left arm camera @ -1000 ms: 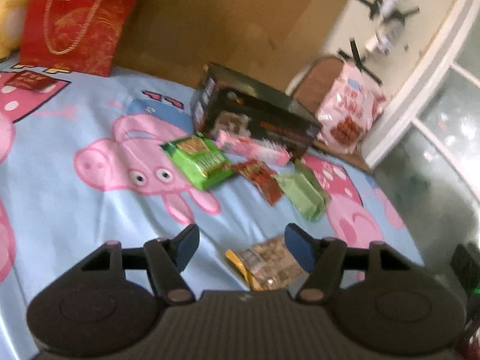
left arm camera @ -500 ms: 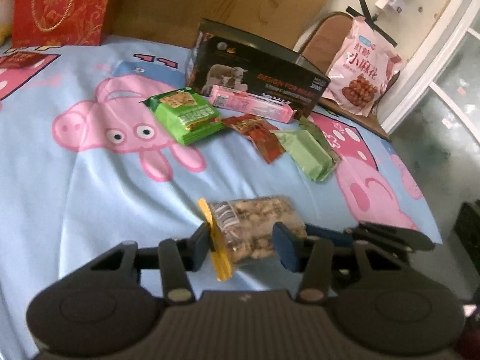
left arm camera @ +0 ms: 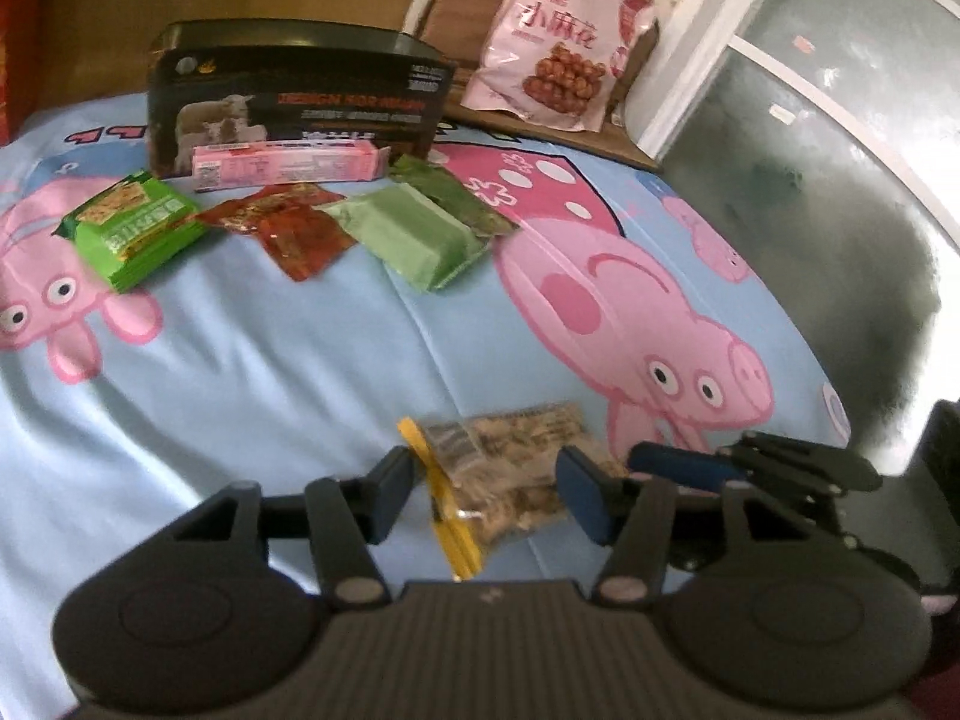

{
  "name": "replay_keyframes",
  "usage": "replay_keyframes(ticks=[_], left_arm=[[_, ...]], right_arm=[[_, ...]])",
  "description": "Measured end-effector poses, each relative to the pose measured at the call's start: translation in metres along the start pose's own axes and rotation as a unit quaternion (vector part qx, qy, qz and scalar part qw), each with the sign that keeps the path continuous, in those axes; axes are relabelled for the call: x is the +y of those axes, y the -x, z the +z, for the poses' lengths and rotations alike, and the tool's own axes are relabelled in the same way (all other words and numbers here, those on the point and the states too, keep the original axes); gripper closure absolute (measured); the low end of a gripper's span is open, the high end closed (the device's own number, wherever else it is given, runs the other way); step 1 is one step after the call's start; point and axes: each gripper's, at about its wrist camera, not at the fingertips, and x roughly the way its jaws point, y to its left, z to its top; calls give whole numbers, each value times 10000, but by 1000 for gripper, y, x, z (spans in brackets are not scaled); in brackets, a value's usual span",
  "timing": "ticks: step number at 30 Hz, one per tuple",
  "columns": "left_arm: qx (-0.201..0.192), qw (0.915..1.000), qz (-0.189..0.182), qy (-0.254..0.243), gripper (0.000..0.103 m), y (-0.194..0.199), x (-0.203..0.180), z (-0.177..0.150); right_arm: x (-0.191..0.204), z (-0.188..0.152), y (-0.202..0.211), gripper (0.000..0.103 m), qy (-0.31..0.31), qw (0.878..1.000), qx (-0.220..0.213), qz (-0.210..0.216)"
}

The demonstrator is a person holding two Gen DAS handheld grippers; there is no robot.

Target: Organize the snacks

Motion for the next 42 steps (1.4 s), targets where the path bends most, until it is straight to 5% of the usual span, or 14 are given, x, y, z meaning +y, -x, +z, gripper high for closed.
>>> replay_keyframes(ticks=[5,7,10,18,24,28,31,35,42], left_arm=[[-12,9998,-86,172,58,4,10,-3],[6,9997,-198,136,68,5,9,-5],[-240,9997,-37,-33,69,16,8,6],[-1278,9913,181,-272,68,31,25,108],[-1469,9878,517,-8,68,-13,48,187],[-1407,9862,874,4,60,-49,54,212],[-1253,9877,927,78,60,-57,56,209],[-1695,9838,553,176,57,-22,53,179],[-1228,9891,-216,783,57,-12,57,107]], right_arm=[[8,0,-14,52,332,9994,-8,21],[14,4,-21,70,503,9987,25,42],[21,17,-30,76,636,9979,60,121],[13,103,-69,76,838,9916,-970,-172],[-16,165,-138,76,784,9896,-1030,-628],[-32,181,-171,63,727,9872,-899,-1097],[-46,180,-163,62,410,9876,-986,-1151],[-78,157,-121,62,-481,9893,-1121,-806],[-109,125,-134,62,-1379,9901,-65,-234]])
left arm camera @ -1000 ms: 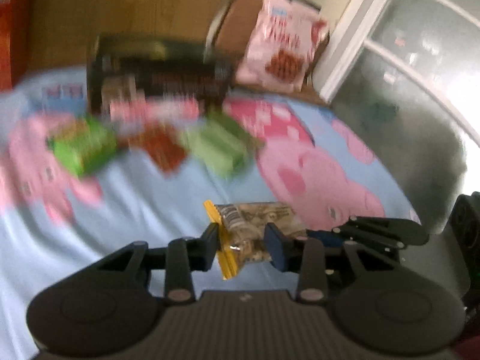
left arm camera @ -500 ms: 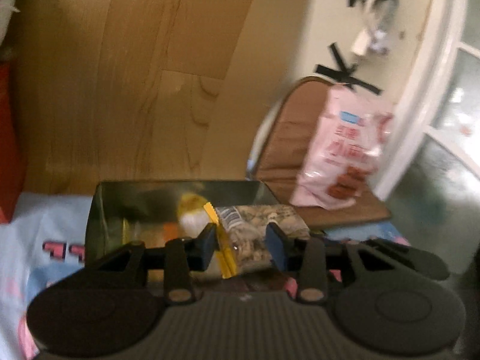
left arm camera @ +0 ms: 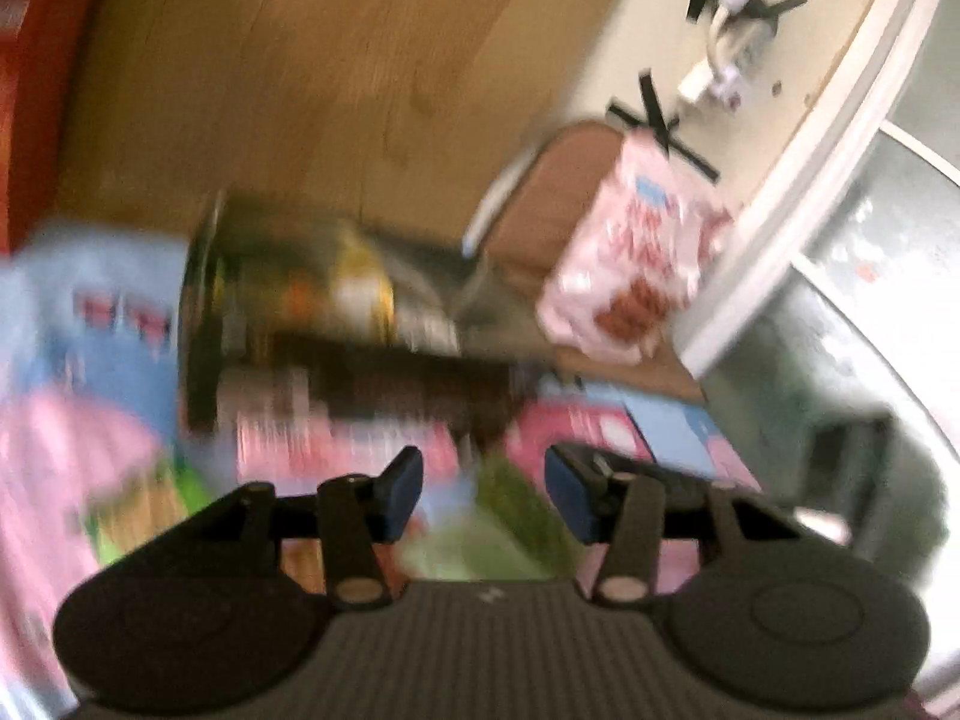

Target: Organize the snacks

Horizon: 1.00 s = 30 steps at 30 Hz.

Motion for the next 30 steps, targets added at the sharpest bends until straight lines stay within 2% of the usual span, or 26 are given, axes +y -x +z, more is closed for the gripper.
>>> replay_keyframes(ticks=[3,4,5,7,10,13,17,18,21,24,27,29,30], left_arm=[[368,9993,-84,35,57,0,-1,-29],[428,9991,-39,2,57,1,-3,-36],[481,9988,-25,-3,57,3,-3,-41],[580,9983,-49,16,57,8,-4,-50],[595,9982,42,-99,57,18,-6,-64],[587,9982,90,-130,57,27,-4,-74],[629,9979,3,-146,56,30,-7,-82],[645,9978,-44,-153,56,32,-7,-85],[662,9975,-190,-152,56,35,-6,-93],[598,9980,-220,-56,56,41,-3,-96],[432,9989,-201,9,56,57,0,-98],[298,9995,-114,19,56,70,4,-100],[246,9997,-86,44,56,76,6,-100]], right_arm=[[9,-6,-15,60,-34,9990,377,224],[15,-9,-19,53,119,9988,435,194],[19,-11,-21,51,297,9987,390,156],[26,-15,-19,52,647,9972,377,21],[25,-20,-1,57,742,9962,447,-113],[14,-39,27,57,816,9955,196,-441],[0,-73,84,57,287,9954,-215,-894],[1,-81,93,57,235,9955,-302,-862],[21,-112,108,57,417,9987,-196,-214],[63,-127,102,54,1311,9913,10,142],[98,-127,86,53,1899,9810,124,378],[110,-126,80,46,2070,9773,81,453],[114,-124,80,37,2071,9774,-1,436]])
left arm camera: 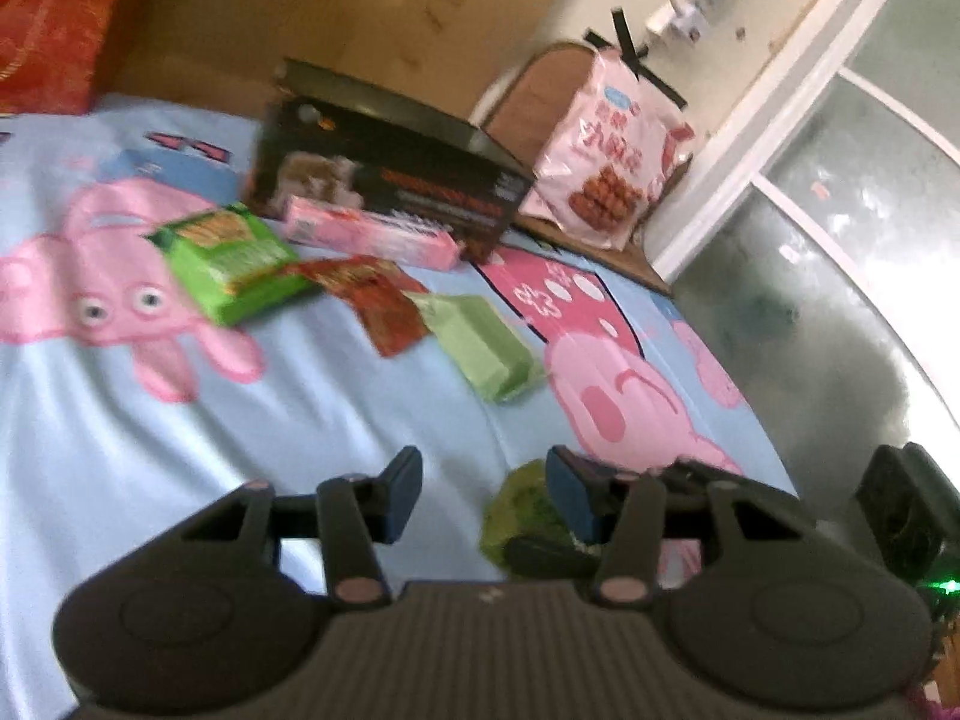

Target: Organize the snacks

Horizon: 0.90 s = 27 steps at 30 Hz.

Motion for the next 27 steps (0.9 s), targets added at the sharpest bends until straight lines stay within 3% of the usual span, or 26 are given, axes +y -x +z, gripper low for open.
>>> replay_keyframes(ticks=[1,3,10,13,17,22,27], left_arm=[[-34,10000,24,22,55,4,2,0],[-58,10000,52,-3,54,6,2,3],[373,9972,-213,-611,54,-37,-27,9],[558,9964,-178,-619,60,-57,-28,3],[690,9953,-297,-609,60,-46,-32,-5],[424,9982,-252,-336,54,-21,-23,-6],[477,9984,-201,-240,54,-28,-25,2]], right_arm=[[1,1,2,29,-33,10000,-76,-40],[0,0,10,22,-80,9997,-173,-140],[13,-35,39,16,88,9990,142,-417],[17,-45,39,15,462,9937,173,-1008],[-6,-40,47,20,144,9825,64,-1856],[-15,-35,57,23,-166,9927,-100,-1187],[-4,-34,32,38,191,9927,180,-1173]])
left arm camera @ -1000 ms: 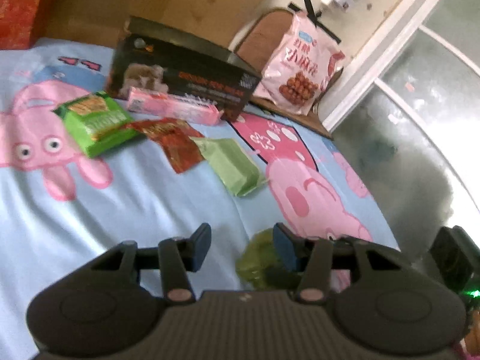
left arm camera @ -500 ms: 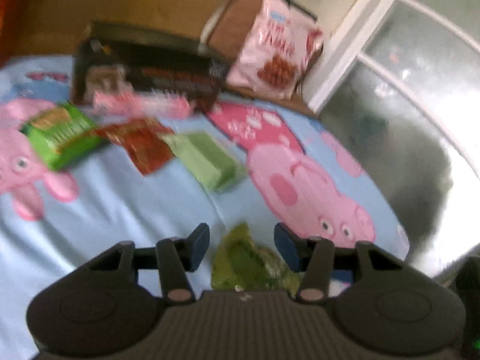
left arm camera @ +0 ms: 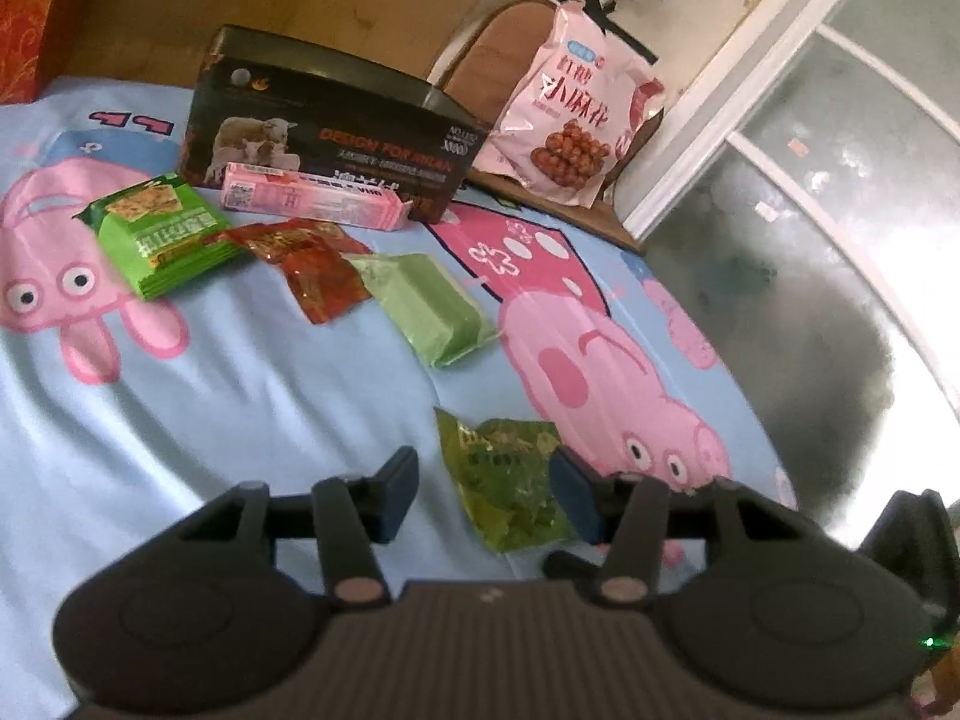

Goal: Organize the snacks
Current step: 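Grasp the green translucent packet with the left tool and lift it, then carry the green packet over the black box and open the left tool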

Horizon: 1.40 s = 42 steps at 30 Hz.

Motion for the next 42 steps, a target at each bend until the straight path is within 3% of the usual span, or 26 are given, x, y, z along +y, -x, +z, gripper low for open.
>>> replay_keyframes(ticks=[3,7,10,14,16,22,27,34,42], left_arm=[[218,9996,55,-147,57,-19,-7,0],[159,9988,249,-378,80,-29,-13,-4],[107,9999,-37,-126,86,-21,-3,-4],[-47,9999,-64,-121,87,-3,1,-6],[-61,9999,-157,-21,87,4,8,-6],[-105,9931,-809,845,87,18,37,2],[-215,9931,-829,795,88,25,36,10],[-200,9947,-819,582,87,23,34,24],[-924,9934,-671,-105,86,40,14,93]], right_arm=[[0,3,-3,38,-30,9999,-57,122],[-1,6,-10,41,-258,9992,-126,263],[8,8,-13,41,-195,9994,-171,215],[17,11,-13,41,-82,9987,-302,392],[18,14,-14,31,-52,9983,-383,432],[15,26,-26,26,-232,9972,-93,706],[15,29,-33,26,-394,9937,0,1051],[19,35,-34,77,-243,9958,-144,867],[6,98,-45,84,344,9925,-1169,39]])
